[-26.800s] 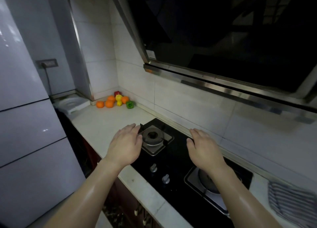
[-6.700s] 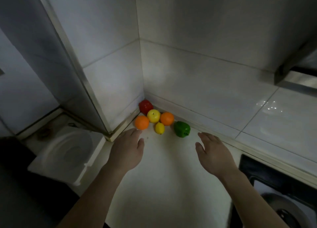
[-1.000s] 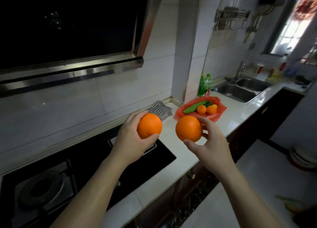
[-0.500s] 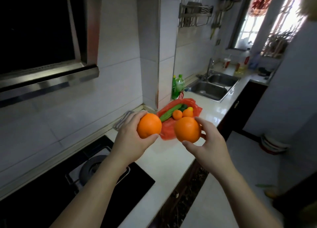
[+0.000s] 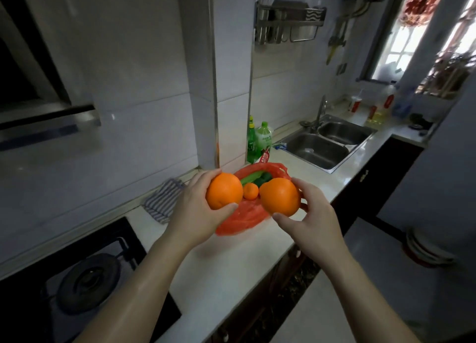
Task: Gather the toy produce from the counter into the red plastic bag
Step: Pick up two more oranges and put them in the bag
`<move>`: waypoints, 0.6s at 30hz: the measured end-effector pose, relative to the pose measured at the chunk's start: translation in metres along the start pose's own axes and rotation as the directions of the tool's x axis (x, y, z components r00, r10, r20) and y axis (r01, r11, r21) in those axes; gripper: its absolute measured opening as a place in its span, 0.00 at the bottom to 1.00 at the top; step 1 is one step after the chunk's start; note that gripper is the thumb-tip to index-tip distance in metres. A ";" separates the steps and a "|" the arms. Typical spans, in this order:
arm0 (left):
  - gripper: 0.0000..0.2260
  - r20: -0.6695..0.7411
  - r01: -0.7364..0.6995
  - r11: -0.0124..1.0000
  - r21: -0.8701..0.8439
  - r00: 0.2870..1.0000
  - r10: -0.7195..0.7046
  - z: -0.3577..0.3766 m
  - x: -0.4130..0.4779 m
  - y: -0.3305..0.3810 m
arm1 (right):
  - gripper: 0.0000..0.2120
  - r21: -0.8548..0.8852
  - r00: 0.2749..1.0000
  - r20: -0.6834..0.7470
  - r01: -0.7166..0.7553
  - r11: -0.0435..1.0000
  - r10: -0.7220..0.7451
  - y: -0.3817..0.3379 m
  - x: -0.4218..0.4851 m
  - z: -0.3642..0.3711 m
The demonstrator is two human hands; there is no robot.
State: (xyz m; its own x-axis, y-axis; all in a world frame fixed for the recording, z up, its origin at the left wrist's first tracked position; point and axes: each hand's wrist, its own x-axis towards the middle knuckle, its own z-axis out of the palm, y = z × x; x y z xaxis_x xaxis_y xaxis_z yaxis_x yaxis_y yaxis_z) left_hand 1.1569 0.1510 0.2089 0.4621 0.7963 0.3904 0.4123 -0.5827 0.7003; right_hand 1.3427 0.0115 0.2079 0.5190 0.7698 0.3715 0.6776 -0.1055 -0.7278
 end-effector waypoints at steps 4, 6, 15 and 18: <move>0.35 -0.026 0.041 0.999 0.014 0.999 -0.040 0.028 0.019 0.015 | 0.37 -0.002 0.999 0.044 0.027 1.000 -0.027 0.029 0.032 -0.015; 0.34 -0.035 0.050 0.999 0.016 0.998 -0.049 0.038 0.029 0.016 | 0.37 0.004 0.997 0.065 0.029 1.000 -0.029 0.042 0.048 -0.016; 0.33 -0.063 0.097 0.995 0.031 0.993 -0.095 0.080 0.091 -0.017 | 0.37 0.017 0.988 0.141 0.054 0.998 -0.056 0.089 0.125 0.011; 0.33 -0.073 0.110 0.994 0.005 0.991 -0.109 0.096 0.115 -0.035 | 0.37 -0.003 0.985 0.164 0.058 0.998 -0.057 0.103 0.148 0.025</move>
State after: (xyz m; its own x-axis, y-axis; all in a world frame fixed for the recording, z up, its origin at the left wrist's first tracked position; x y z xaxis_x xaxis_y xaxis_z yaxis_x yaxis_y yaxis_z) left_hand 1.2711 0.2475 0.1722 0.3557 0.8650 0.3540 0.4649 -0.4923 0.7359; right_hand 1.4765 0.1302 0.1739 0.3872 0.8672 0.3131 0.7084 -0.0624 -0.7031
